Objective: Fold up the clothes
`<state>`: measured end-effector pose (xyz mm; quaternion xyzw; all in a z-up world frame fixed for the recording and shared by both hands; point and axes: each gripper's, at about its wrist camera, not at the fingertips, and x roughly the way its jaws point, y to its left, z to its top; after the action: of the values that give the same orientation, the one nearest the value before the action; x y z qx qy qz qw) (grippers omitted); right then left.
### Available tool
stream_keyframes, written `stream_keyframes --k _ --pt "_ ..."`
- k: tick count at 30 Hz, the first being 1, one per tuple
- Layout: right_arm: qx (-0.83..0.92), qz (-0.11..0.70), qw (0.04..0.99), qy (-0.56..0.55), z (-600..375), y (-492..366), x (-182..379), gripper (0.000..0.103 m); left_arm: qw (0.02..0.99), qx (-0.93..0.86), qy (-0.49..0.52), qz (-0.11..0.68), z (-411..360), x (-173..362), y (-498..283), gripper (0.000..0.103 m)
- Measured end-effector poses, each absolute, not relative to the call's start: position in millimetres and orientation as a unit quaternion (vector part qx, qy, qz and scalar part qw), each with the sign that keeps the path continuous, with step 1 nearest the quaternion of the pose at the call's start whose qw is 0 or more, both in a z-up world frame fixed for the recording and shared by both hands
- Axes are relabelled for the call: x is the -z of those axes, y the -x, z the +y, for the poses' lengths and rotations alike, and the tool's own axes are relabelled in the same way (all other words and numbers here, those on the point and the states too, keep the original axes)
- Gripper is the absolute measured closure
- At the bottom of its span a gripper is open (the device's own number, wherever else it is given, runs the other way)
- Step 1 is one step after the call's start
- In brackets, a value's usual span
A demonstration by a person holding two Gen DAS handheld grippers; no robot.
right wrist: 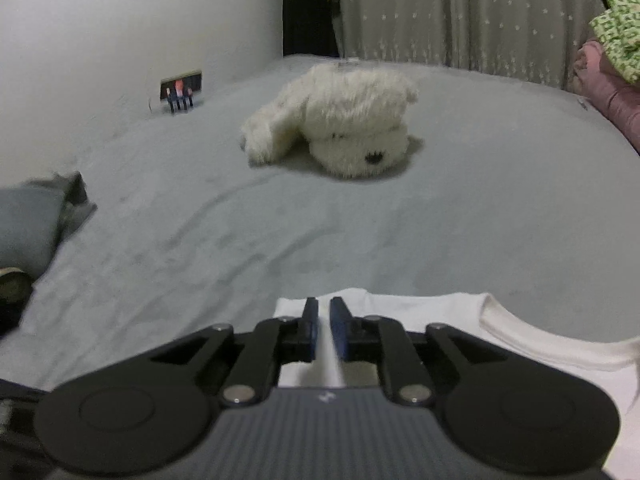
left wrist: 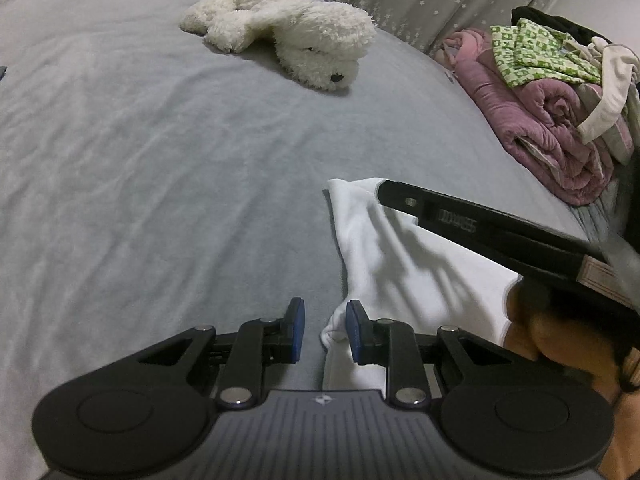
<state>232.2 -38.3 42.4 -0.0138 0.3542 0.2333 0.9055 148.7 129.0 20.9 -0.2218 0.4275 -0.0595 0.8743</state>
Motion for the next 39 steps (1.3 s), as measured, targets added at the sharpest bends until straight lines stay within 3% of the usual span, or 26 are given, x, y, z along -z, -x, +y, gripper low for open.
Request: stream_keyframes --k 8,12,39 --pt "-0.239 0.359 0.901 -0.038 -74.5 -195.0 -44.7 0.092 0.872 0.059 0.226 0.43 130.7 -20.6 -149.8 0.079" --pt "-0.221 0.383 0.897 -0.021 -82.5 -186.6 -24.6 0.093 0.872 0.059 0.226 0.43 131.2 -20.2 -150.1 0.079" --pt "-0.144 0.383 0.911 -0.058 -173.7 -90.4 -27.2 0.093 0.875 0.065 0.217 0.428 133.2 -20.0 -149.8 0.079"
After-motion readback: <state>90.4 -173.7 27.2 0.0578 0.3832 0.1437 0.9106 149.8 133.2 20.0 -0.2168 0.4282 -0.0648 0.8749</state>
